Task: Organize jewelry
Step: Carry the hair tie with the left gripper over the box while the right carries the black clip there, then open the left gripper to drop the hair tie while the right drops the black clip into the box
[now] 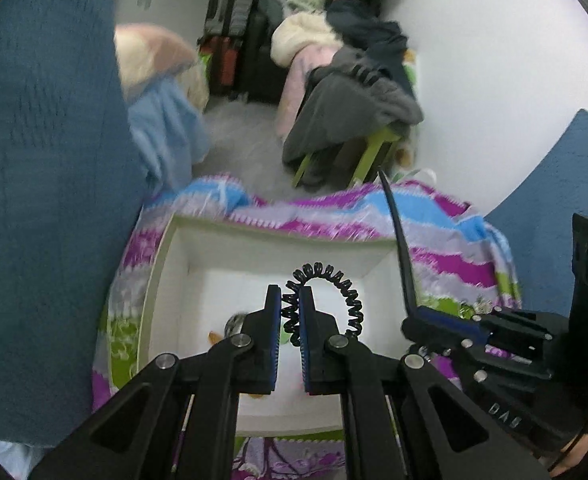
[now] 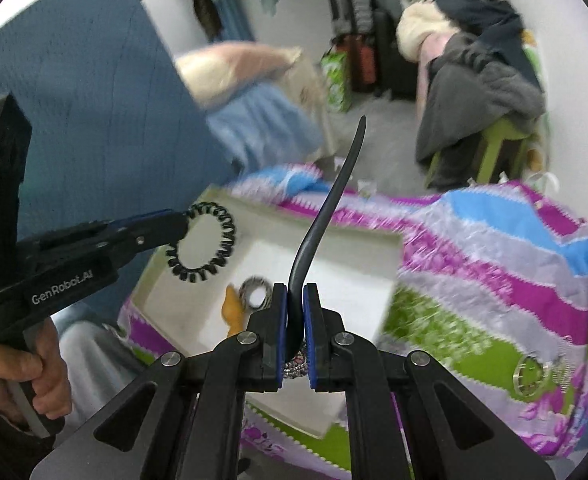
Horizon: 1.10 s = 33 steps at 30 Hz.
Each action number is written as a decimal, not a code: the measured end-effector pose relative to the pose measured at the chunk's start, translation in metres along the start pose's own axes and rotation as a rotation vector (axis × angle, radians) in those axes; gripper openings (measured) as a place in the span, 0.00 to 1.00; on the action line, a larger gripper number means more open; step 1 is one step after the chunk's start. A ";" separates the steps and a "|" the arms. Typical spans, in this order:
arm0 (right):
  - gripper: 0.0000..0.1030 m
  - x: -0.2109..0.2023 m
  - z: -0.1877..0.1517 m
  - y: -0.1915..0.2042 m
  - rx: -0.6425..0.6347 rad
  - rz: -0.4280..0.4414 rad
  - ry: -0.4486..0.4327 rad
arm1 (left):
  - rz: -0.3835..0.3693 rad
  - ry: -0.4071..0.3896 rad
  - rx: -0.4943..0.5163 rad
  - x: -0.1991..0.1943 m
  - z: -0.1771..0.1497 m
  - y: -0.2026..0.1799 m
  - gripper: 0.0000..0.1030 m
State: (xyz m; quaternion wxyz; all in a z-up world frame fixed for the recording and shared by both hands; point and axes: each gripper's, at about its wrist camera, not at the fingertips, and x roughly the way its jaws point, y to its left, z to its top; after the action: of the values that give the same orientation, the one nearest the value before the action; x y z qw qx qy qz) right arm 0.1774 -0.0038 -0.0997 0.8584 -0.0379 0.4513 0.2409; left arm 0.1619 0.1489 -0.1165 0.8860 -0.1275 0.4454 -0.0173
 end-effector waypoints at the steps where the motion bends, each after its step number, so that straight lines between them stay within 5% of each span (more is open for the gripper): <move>1: 0.06 0.008 -0.003 0.002 -0.008 0.002 0.016 | 0.006 0.012 -0.007 0.006 -0.004 0.003 0.06; 8: 0.06 0.048 -0.023 0.010 -0.046 0.005 0.090 | 0.007 0.064 -0.043 0.028 -0.027 0.021 0.07; 14: 0.07 0.053 -0.026 0.009 -0.041 0.025 0.099 | 0.013 0.029 -0.043 0.021 -0.027 0.021 0.08; 17: 0.18 0.045 -0.023 0.007 -0.041 0.041 0.076 | 0.016 0.012 -0.050 0.015 -0.022 0.017 0.10; 18: 0.24 0.040 -0.023 0.006 -0.039 0.051 0.065 | 0.016 0.007 -0.055 0.012 -0.020 0.014 0.14; 20: 0.24 0.028 -0.020 0.002 -0.039 0.060 0.037 | 0.021 -0.017 -0.054 0.007 -0.018 0.007 0.55; 21: 0.24 0.022 -0.019 0.001 -0.043 0.060 0.023 | 0.029 -0.040 -0.049 0.003 -0.016 0.002 0.63; 33: 0.24 -0.059 -0.010 -0.059 0.010 -0.021 -0.157 | -0.058 -0.141 0.000 -0.017 0.011 -0.071 0.65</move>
State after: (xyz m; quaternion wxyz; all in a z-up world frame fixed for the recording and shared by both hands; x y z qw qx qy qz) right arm 0.1677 -0.0807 -0.0681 0.8939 -0.0194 0.3831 0.2320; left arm 0.1665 0.0851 -0.0799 0.9143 -0.1412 0.3781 -0.0338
